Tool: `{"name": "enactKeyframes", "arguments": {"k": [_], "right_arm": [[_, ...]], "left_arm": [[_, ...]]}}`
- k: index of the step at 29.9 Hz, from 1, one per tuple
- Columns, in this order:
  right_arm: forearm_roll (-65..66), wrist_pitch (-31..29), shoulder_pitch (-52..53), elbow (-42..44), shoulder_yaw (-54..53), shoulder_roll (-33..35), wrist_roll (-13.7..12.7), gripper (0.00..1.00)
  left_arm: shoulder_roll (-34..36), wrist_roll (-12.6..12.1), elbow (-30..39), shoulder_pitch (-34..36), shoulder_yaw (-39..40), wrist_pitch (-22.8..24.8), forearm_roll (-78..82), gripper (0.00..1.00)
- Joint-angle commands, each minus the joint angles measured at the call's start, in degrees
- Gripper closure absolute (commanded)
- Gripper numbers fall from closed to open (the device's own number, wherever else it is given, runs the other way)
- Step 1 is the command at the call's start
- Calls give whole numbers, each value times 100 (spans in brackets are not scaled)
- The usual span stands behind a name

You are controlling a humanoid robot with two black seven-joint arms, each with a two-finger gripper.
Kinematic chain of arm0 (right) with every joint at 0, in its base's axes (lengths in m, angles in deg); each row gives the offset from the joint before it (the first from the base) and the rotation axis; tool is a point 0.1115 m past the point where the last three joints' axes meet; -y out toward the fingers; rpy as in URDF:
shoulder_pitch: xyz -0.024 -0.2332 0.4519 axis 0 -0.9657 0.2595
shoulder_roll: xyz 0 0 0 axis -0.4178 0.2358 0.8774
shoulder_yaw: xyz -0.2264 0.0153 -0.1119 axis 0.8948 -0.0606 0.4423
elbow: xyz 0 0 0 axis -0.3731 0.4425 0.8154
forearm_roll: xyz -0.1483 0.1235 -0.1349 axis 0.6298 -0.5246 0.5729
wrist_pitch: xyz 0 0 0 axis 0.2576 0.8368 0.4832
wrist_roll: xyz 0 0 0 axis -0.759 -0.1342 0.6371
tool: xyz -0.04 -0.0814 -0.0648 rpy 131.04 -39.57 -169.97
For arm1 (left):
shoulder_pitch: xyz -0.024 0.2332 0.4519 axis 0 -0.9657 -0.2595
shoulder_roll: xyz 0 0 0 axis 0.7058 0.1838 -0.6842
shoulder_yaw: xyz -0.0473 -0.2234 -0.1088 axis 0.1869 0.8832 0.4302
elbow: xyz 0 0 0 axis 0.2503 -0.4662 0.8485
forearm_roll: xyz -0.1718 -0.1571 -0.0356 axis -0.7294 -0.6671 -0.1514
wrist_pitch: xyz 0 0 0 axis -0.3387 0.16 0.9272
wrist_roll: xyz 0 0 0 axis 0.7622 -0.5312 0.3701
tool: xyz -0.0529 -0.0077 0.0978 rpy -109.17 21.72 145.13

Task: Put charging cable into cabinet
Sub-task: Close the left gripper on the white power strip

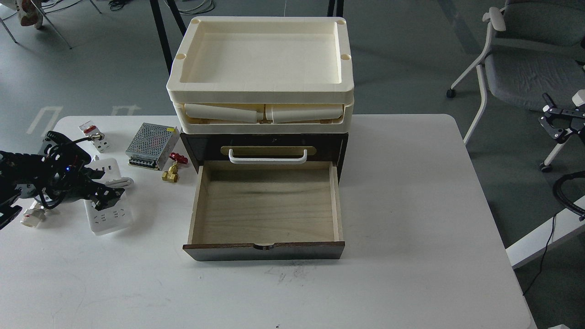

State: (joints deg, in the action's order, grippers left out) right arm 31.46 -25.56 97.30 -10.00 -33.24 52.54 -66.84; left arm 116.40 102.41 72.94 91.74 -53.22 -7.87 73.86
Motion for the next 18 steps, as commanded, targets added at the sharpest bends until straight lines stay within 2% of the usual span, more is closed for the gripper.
{"name": "enactKeyframes", "arguments": {"k": [1, 12, 13, 16, 18], "right_arm": [[0, 0, 0, 0, -51, -2, 0, 0], [0, 0, 0, 0, -69, -2, -9, 0], [0, 0, 0, 0, -69, -2, -9, 0], [0, 0, 0, 0, -69, -2, -9, 0], [0, 0, 0, 0, -69, -2, -9, 0]], "left_arm": [[-109, 0, -205, -5, 0, -73, 0, 35], [-206, 0, -645, -14, -369, -504, 0, 47], [-206, 0, -654, -22, -369, -530, 0, 49], [-215, 0, -654, -49, -378, -741, 0, 70], [-224, 0, -654, -40, -378, -864, 0, 72]]}}
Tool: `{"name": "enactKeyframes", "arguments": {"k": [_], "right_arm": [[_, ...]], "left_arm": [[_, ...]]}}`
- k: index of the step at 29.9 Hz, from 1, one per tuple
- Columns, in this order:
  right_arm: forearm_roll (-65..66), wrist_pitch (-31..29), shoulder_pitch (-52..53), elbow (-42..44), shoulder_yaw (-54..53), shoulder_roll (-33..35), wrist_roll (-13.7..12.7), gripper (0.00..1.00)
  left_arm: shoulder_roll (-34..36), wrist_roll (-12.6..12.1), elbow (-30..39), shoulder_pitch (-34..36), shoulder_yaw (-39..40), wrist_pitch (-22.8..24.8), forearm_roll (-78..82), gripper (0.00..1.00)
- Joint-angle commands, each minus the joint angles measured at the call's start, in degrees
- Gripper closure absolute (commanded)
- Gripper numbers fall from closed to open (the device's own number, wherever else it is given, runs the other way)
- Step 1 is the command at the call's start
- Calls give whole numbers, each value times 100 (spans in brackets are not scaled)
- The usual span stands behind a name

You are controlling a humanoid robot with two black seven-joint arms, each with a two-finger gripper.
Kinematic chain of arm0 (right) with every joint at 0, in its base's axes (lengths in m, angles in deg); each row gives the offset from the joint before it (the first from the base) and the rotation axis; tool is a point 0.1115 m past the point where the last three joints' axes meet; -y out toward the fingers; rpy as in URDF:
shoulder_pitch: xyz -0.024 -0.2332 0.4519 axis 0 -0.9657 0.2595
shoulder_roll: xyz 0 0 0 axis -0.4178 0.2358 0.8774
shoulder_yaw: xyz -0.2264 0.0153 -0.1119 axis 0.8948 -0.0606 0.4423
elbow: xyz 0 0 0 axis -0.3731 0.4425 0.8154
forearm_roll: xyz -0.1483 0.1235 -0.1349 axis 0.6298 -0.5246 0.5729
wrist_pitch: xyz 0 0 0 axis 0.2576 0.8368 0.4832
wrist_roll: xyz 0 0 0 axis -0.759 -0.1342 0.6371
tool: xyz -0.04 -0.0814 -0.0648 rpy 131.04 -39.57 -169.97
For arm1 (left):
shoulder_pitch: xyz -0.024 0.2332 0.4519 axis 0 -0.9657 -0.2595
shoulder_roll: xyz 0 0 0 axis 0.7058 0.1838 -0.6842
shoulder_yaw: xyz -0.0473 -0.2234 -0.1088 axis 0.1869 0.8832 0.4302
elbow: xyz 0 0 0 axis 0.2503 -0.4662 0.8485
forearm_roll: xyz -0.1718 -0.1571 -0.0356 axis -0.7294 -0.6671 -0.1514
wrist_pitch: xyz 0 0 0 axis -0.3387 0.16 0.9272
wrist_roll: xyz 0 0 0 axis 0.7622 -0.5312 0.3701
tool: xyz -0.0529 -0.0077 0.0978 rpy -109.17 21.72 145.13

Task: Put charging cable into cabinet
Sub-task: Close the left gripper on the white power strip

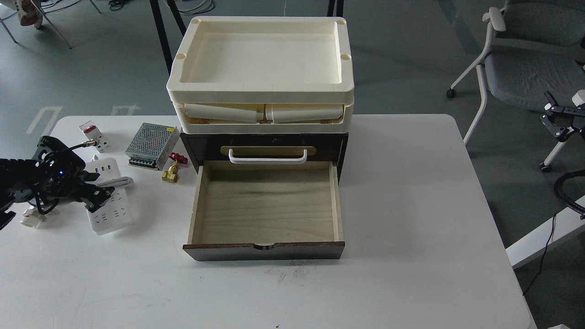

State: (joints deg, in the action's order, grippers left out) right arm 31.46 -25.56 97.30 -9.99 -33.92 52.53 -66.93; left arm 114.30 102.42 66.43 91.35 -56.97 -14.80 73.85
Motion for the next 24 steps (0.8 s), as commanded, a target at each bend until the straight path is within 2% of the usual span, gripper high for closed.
{"name": "enactKeyframes", "arguments": {"k": [1, 4, 8, 10, 14, 18, 24], "right_arm": [[0, 0, 0, 0, 0, -1, 0, 0], [0, 0, 0, 0, 0, -1, 0, 0], [0, 0, 0, 9, 0, 8, 0, 0], [0, 0, 0, 26, 0, -1, 0, 0], [0, 0, -9, 26, 0, -1, 0, 0], [0, 0, -9, 26, -9, 8, 0, 0], [0, 0, 0, 35, -9, 8, 9, 0]], "left_arm": [[-14, 0, 6, -10, -3, -206, 0, 75], [-14, 0, 24, -19, -3, -250, 0, 91], [-5, 0, 33, -19, -3, -794, 0, 99], [-5, 0, 33, 16, 6, -953, 0, 100], [152, 0, 121, 121, 15, -971, 0, 100], [600, 0, 419, 262, 41, -980, 0, 100], [1944, 0, 1770, 315, 111, -919, -307, 100]]}}
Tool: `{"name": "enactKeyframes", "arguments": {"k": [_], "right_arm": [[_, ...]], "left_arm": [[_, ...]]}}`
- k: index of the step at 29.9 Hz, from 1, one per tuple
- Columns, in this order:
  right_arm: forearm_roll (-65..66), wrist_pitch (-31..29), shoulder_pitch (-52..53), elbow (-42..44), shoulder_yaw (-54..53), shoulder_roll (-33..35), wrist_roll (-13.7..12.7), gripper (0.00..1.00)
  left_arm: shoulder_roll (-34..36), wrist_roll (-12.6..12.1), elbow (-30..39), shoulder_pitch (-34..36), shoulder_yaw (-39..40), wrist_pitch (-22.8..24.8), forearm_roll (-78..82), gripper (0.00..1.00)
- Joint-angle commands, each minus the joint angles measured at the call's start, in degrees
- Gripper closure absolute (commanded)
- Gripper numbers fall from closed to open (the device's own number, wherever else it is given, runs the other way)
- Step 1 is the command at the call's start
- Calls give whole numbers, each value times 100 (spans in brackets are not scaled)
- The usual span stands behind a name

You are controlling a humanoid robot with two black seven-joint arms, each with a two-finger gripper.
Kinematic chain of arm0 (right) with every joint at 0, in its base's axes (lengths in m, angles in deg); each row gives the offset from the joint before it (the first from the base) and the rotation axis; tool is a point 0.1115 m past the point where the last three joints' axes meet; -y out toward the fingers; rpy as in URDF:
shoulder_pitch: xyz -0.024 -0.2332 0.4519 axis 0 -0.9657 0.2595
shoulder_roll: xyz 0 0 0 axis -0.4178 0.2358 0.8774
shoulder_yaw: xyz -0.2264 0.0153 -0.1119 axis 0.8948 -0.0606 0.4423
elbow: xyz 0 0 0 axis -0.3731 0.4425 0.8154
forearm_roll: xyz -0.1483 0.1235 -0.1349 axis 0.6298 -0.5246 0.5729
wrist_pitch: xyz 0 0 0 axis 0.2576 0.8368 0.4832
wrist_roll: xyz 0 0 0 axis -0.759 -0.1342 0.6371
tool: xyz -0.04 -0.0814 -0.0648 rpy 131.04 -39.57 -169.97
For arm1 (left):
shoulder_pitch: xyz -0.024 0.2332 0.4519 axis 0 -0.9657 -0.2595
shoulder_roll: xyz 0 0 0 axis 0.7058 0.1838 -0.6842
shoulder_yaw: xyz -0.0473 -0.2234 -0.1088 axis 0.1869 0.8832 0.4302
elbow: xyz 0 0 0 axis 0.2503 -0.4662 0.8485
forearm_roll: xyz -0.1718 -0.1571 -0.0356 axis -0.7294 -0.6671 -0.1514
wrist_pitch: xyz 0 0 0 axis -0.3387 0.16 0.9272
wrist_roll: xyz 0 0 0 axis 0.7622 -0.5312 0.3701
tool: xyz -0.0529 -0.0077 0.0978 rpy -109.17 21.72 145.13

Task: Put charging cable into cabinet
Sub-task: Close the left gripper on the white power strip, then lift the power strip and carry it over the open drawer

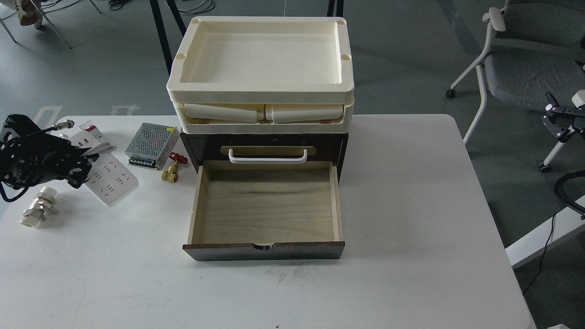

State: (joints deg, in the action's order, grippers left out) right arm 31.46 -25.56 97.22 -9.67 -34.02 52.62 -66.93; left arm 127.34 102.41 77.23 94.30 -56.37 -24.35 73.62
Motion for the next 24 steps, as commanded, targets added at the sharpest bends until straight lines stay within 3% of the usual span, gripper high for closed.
{"name": "enactKeyframes", "arguments": {"k": [1, 7, 11, 15, 24], "right_arm": [[0, 0, 8, 2, 0, -1, 9, 0], [0, 0, 0, 2, -8, -1, 0, 0], [0, 0, 0, 2, -8, -10, 0, 0], [0, 0, 0, 20, -8, -1, 0, 0], [0, 0, -9, 240, 0, 87, -9, 0]], "left_arm": [[929, 0, 1050, 46, 52, 46, -504, 100], [2758, 0, 3553, 117, 43, 694, -1699, 100], [3384, 0, 4944, 99, 43, 1284, -2736, 100], [3192, 0, 5579, 91, 26, 1689, -4001, 100], [1611, 0, 5571, -67, -18, 1777, -6174, 100]]}}
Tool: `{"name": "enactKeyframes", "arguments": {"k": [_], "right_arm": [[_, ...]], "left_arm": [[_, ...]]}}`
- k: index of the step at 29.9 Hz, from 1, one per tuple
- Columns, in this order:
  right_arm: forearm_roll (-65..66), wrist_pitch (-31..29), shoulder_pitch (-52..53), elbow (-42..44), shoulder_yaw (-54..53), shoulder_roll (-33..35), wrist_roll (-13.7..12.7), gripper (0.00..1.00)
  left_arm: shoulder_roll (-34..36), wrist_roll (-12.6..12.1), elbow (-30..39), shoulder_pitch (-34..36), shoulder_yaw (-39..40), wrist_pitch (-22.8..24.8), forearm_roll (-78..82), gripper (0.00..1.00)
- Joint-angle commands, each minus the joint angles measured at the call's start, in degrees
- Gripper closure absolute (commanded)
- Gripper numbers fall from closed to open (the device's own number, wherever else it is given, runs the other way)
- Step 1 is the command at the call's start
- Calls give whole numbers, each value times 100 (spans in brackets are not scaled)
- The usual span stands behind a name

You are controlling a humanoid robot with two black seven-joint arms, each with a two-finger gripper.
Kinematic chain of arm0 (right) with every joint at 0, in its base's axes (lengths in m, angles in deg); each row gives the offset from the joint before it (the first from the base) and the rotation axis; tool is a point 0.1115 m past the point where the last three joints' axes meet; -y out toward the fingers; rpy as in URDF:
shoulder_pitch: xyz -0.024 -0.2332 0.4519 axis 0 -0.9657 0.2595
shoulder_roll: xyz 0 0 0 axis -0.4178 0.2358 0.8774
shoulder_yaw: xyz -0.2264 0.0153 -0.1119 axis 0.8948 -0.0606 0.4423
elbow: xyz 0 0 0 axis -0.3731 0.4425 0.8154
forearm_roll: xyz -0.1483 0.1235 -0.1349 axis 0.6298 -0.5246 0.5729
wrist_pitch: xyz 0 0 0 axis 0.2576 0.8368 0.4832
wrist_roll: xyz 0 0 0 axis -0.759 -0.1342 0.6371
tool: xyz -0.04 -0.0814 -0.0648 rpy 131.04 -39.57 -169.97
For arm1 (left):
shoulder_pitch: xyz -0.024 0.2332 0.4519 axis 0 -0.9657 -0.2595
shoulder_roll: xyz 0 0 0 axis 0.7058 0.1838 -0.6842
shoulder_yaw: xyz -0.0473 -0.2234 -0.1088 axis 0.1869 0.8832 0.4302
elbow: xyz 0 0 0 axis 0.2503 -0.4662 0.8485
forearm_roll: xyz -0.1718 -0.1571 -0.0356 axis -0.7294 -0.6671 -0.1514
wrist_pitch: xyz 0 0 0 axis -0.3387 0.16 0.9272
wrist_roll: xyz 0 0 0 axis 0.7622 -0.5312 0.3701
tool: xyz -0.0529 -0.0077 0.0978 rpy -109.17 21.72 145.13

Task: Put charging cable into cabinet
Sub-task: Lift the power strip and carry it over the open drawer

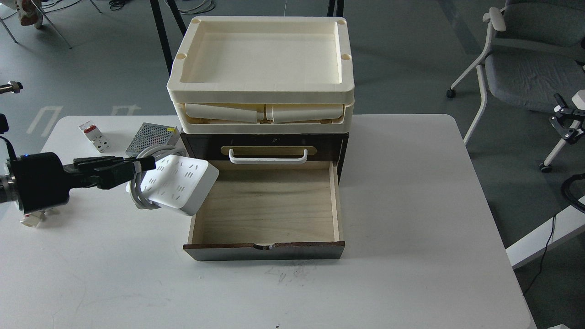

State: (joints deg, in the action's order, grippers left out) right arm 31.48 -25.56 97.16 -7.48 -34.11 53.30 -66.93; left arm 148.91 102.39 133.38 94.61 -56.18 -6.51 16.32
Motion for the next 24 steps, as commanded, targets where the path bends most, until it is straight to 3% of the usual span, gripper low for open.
{"name": "enactKeyframes", "arguments": {"k": [1, 9, 16, 24], "right_arm": [[7, 0, -4, 21, 9, 19, 0, 0], [-2, 0, -13, 30, 9, 10, 0, 0], [7, 0, -39, 39, 9, 19, 0, 0], [-2, 0, -101, 30, 9, 10, 0, 0]], "left_arm": [[-740, 3, -79, -160, -38, -24, -497, 100], [-2094, 3, -1167, -433, -20, -60, -716, 100], [-2595, 3, -2055, -766, -38, -16, -788, 100], [-3035, 3, -2513, -1092, -47, -59, -744, 100]]}}
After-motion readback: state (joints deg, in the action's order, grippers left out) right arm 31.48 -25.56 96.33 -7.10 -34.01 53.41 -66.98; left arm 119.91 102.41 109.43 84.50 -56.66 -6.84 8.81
